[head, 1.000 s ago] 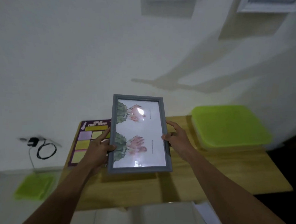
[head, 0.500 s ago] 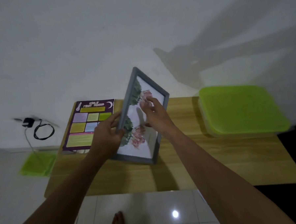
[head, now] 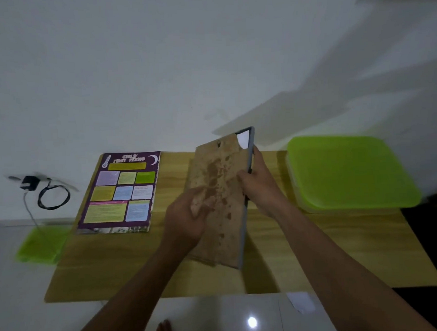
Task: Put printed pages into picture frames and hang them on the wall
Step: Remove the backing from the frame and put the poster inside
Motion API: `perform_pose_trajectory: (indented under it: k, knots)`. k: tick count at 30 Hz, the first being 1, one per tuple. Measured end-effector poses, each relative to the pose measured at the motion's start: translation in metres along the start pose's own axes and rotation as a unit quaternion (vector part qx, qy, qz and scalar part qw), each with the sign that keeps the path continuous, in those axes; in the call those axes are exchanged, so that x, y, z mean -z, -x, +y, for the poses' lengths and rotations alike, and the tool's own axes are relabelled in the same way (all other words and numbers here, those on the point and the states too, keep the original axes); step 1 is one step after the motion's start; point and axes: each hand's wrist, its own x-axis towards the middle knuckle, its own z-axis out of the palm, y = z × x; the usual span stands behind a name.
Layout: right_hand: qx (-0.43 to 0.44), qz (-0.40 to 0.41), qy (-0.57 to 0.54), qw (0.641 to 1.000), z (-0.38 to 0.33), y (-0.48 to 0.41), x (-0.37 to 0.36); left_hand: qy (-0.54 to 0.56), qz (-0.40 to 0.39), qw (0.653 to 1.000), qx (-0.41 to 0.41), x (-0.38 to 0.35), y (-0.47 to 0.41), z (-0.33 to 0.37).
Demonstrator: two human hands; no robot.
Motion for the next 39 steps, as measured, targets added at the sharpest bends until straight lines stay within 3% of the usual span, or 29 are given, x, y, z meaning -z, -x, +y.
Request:
perform_pose_trajectory:
  k: [2,4,6,8,10,14,18,23,28,34,39]
  knots:
    - [-0.03,-0.013,-0.023,0.999,0.011,0.001,0.013,-0.057,0.011,0.995,0.079,-0.002,-0.008,-0.025]
    - [-0.046,-0.017,-0.04,0.998,0.023,-0.001,0.021,-0.087,-0.033,0.979,0.182,-0.003,-0.017,-0.047]
    - [-0.055,-0.015,-0.075,0.996,0.033,-0.004,0.028,-0.038,-0.097,0.959,0.265,-0.002,-0.024,-0.057]
    - [-0.068,-0.016,-0.112,0.991,0.043,-0.007,0.033,0.038,-0.134,0.947,0.29,0.001,-0.028,-0.062]
    - [-0.081,-0.01,-0.114,0.99,0.055,-0.011,0.037,0.059,-0.134,0.949,0.28,0.004,-0.03,-0.066]
    - [-0.077,0.006,0.008,0.997,0.075,-0.021,0.036,0.033,-0.133,0.959,0.247,-0.001,-0.023,-0.073]
    - [-0.082,0.001,0.069,0.994,0.089,-0.03,0.03,-0.045,-0.106,0.975,0.192,-0.008,-0.019,-0.086]
    - [-0.088,0.007,0.134,0.987,0.123,-0.042,0.017,-0.141,-0.109,0.967,0.179,-0.016,-0.018,-0.106]
    - [-0.068,0.032,0.245,0.967,0.139,-0.047,0.006,-0.186,-0.118,0.959,0.177,-0.024,-0.02,-0.12]
    - [-0.069,0.046,0.366,0.927,0.152,-0.046,-0.002,-0.164,-0.119,0.961,0.189,-0.029,-0.022,-0.126]
    - [-0.019,0.046,0.451,0.891,0.153,-0.04,-0.004,-0.158,-0.121,0.966,0.167,-0.029,-0.028,-0.128]
